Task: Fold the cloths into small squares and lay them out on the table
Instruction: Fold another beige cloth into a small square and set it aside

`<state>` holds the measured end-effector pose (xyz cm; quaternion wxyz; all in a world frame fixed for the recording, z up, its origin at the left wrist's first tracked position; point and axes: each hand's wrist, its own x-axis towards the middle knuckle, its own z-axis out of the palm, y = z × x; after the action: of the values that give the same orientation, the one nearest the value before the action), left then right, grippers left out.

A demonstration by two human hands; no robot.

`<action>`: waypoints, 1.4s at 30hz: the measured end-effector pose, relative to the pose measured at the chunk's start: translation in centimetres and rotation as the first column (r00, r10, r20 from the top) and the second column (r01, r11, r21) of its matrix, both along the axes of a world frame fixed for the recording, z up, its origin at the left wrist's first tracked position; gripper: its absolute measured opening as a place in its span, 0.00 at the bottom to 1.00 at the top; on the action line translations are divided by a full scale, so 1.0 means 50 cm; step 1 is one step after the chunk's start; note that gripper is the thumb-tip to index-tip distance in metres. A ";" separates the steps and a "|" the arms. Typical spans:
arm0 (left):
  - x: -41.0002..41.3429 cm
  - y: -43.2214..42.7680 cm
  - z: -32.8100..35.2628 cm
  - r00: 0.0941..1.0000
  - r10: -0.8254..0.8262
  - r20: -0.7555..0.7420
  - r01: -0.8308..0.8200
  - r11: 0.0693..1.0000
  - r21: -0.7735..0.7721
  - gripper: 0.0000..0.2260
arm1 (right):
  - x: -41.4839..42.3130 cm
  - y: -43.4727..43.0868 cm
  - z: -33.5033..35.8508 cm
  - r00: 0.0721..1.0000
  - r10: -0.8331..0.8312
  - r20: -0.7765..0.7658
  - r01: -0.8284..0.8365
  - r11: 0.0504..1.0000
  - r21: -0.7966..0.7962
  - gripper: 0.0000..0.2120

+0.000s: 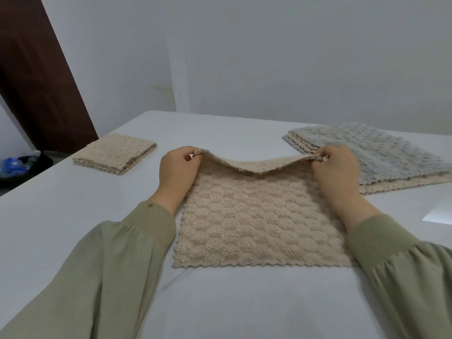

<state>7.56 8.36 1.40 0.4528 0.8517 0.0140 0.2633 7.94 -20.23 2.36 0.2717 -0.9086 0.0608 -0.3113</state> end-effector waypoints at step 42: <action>-0.042 -0.014 0.007 0.948 -0.158 -0.275 0.057 0.939 -0.340 0.11 | -0.055 0.029 -0.023 0.904 0.227 -0.362 -0.250 0.968 -0.020 0.11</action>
<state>5.44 7.68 1.76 0.5945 0.7939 0.0787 0.1002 5.19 -18.78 1.22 0.2622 -0.9590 -0.0126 -0.1072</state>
